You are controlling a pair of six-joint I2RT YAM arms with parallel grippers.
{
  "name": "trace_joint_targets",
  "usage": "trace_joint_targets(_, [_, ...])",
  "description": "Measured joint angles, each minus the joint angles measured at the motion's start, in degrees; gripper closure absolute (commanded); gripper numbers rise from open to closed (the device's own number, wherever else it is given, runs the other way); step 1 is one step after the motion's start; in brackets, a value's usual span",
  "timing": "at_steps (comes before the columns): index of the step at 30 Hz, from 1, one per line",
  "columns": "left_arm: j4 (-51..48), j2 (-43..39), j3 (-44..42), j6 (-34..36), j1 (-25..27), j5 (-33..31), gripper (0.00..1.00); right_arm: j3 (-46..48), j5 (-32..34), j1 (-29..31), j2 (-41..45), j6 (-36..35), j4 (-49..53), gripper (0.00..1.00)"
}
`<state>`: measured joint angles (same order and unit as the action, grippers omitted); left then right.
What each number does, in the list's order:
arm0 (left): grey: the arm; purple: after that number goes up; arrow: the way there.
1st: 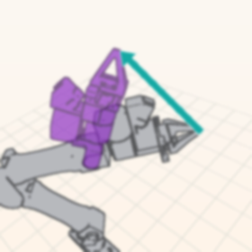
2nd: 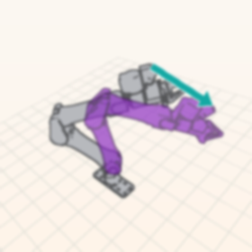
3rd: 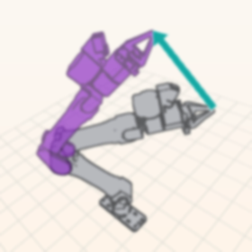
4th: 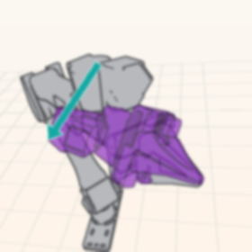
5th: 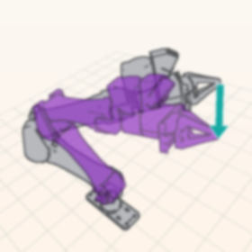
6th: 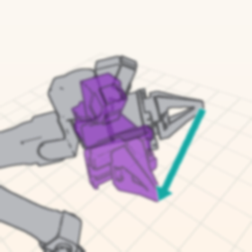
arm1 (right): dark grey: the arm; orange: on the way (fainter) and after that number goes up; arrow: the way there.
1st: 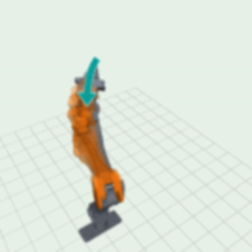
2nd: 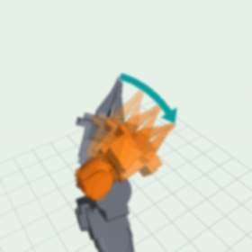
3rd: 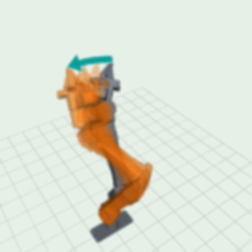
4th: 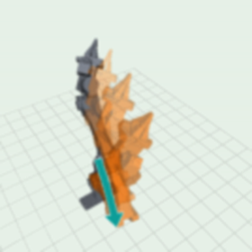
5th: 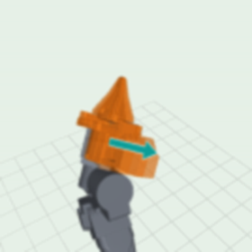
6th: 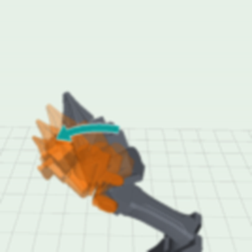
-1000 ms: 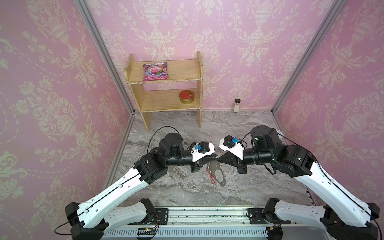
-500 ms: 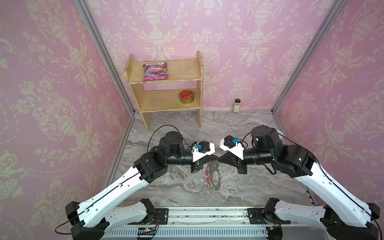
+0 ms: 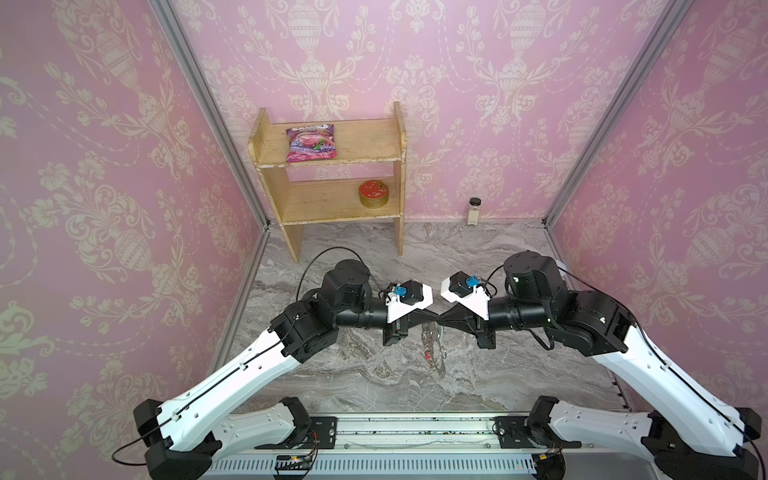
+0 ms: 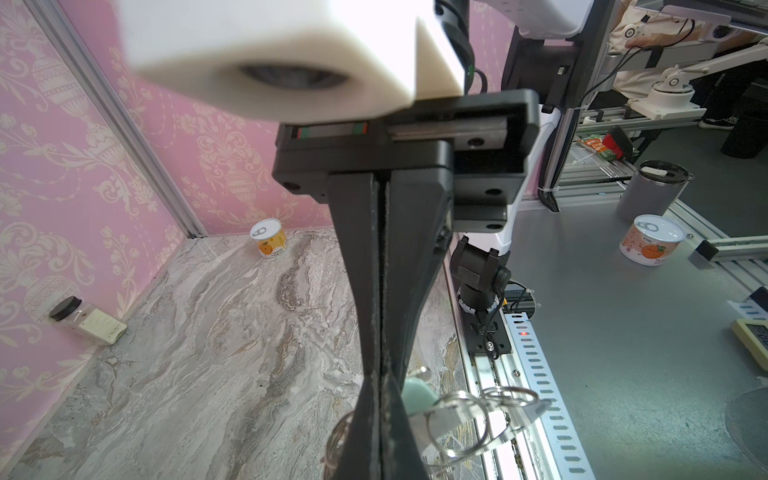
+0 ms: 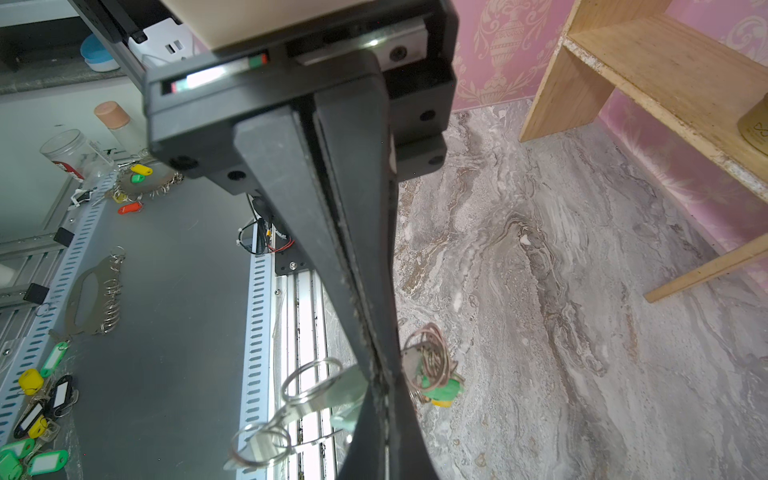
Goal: Put the keys on the keyring
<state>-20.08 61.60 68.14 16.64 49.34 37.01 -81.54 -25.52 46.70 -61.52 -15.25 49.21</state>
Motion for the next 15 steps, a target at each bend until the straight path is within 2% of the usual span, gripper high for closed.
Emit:
trace_joint_targets(11, [-0.2,-0.2,0.2,0.0,0.0,-0.2,1.0,0.0,-0.1,0.0,0.0,0.0,-0.2,1.0])
trace_joint_targets(15, [1.5,-1.7,-0.8,0.0,0.0,-0.5,1.0,0.0,-0.4,0.2,0.3,0.0,-1.6,0.96])
